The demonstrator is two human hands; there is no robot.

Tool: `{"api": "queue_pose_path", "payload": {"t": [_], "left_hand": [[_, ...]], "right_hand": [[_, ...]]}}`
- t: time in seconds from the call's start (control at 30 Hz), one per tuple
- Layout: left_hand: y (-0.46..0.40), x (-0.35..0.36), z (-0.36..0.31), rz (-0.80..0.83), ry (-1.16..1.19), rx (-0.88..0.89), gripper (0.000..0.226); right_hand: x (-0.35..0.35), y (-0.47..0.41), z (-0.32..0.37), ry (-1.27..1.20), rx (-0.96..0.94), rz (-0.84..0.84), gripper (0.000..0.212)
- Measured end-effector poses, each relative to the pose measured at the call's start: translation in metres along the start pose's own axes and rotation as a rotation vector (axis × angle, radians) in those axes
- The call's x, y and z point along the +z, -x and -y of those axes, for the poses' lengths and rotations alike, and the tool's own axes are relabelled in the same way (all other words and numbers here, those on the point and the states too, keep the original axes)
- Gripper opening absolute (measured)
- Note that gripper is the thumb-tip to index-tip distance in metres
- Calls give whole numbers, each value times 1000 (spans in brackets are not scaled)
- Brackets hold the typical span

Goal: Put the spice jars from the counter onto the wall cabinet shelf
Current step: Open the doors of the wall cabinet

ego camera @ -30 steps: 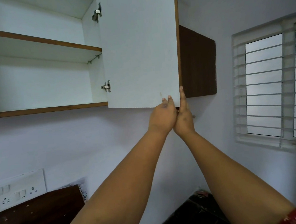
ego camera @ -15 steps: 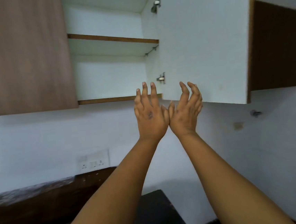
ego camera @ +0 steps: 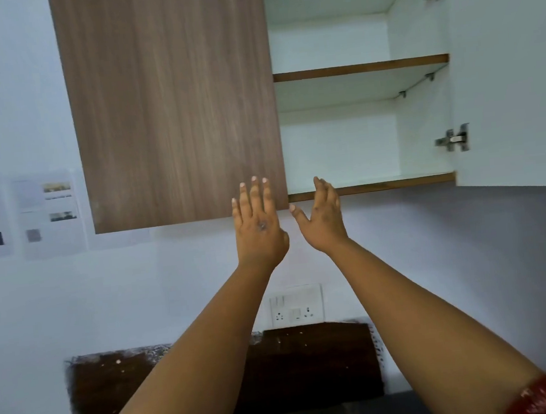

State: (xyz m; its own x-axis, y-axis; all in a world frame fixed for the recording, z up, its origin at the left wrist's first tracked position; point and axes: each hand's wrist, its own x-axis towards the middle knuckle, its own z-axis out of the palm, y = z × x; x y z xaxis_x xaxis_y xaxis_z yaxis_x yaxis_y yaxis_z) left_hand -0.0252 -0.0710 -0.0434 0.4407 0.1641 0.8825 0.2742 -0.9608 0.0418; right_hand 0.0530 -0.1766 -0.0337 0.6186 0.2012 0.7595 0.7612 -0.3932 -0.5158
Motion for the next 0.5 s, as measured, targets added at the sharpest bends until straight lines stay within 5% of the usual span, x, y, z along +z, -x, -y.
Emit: {"api": "queue_pose_path", "payload": {"t": [0.33,0.5], "left_hand": [[-68,49,73,73,-74,88,107],[-85,79,67,53,-73,112,109]], "right_hand": [[65,-94,34,-253,238,85,72],[85,-101,33,-376,306,-21,47]]}}
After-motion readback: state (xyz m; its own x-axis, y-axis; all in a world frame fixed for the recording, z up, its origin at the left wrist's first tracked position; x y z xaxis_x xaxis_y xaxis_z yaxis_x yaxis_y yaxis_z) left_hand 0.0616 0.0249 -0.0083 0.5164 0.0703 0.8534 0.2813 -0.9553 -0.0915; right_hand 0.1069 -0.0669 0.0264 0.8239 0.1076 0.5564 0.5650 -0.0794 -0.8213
